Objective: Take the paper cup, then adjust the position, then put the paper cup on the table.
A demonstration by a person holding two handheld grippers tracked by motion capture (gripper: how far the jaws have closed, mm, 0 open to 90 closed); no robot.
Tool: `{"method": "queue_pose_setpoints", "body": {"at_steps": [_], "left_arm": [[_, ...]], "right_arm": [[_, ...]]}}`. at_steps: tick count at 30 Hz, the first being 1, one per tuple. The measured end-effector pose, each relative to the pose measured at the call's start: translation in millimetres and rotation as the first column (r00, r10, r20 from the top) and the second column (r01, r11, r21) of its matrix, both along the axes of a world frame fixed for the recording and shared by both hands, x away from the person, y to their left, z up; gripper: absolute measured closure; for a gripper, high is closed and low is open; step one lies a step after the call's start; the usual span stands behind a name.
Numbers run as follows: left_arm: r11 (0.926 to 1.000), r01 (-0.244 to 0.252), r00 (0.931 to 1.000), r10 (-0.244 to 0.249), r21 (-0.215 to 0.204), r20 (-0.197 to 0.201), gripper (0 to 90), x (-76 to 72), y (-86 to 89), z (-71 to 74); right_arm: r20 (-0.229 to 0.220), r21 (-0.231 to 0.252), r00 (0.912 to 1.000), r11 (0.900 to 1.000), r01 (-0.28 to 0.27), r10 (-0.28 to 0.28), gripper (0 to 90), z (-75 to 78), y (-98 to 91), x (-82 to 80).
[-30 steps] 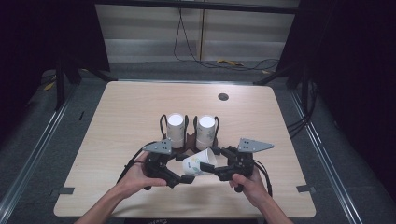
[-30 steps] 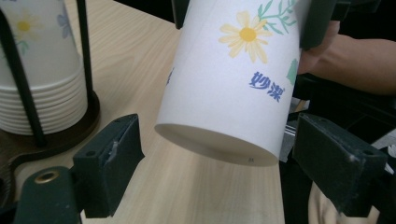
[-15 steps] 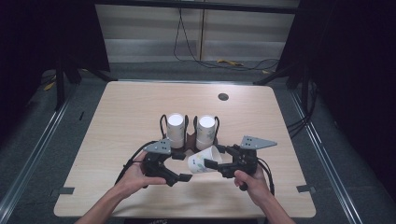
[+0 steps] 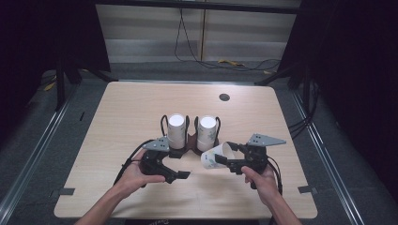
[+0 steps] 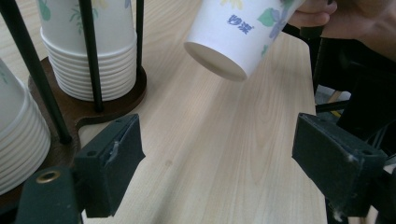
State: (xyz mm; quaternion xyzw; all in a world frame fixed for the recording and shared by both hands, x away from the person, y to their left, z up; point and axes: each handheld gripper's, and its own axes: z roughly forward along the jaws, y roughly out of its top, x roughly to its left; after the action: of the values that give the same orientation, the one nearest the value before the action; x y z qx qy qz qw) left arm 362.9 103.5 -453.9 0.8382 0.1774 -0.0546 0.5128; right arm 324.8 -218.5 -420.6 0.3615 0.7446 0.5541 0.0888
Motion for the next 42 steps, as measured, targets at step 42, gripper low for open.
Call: {"method": "queue_pose_setpoints", "body": {"at_steps": [42], "left_arm": [[0.9972, -0.043, 0.9991, 0.043, 0.060, 0.002, 17.2, 9.1, 4.6, -7.5]], "right_arm": [[-0.058, -0.327, 0.9555, 0.9099, 0.256, -0.289, 28.7, 8.2, -42.3, 62.2]]}}
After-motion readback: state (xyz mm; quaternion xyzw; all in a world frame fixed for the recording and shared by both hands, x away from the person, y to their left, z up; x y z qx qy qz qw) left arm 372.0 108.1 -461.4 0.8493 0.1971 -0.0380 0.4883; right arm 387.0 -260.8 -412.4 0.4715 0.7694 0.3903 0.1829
